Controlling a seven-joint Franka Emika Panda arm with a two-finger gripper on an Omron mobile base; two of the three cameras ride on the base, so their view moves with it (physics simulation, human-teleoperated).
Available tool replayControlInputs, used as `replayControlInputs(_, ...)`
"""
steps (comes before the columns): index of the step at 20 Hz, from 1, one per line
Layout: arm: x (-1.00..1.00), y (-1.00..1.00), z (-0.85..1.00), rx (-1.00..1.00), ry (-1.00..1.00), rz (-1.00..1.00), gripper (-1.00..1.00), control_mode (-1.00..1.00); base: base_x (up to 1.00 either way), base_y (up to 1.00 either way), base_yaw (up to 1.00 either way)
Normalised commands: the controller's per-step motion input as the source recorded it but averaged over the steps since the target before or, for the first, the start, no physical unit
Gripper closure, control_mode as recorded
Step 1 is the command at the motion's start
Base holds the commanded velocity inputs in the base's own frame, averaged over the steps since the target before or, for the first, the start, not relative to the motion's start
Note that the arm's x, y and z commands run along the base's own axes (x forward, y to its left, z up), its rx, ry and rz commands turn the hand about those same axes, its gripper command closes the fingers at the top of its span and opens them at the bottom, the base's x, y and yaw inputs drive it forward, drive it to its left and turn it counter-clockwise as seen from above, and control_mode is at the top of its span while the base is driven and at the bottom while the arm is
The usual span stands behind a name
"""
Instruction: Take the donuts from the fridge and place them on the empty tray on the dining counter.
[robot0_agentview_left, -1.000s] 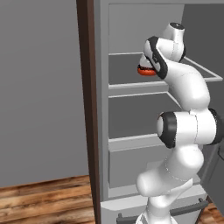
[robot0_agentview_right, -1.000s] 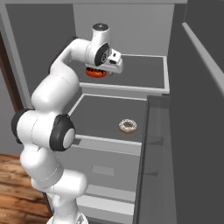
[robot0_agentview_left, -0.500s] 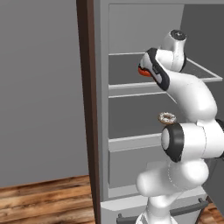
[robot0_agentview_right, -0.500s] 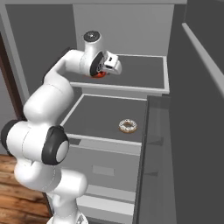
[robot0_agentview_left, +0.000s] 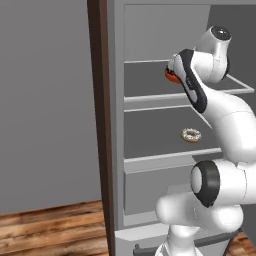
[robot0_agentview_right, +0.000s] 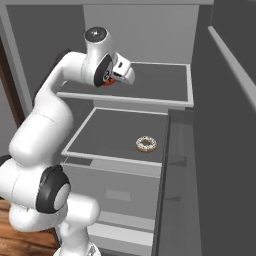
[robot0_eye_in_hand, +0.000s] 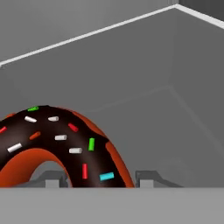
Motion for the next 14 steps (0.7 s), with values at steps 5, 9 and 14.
replayControlInputs(5, -1.00, -0.01, 0.38, 0.04, -0.19, -0.04, 1.00, -1.00, 0.00, 0.00, 0.00)
replayControlInputs(9, -1.00, 0.00, 0.00, -0.01, -0.29, -0.02, 1.00, -1.00, 0.00, 0.00, 0.00)
replayControlInputs(14, -1.00, 0.01, 0.00, 0.00, -0.21, -0.01, 1.00, -1.00, 0.00, 0.00, 0.00)
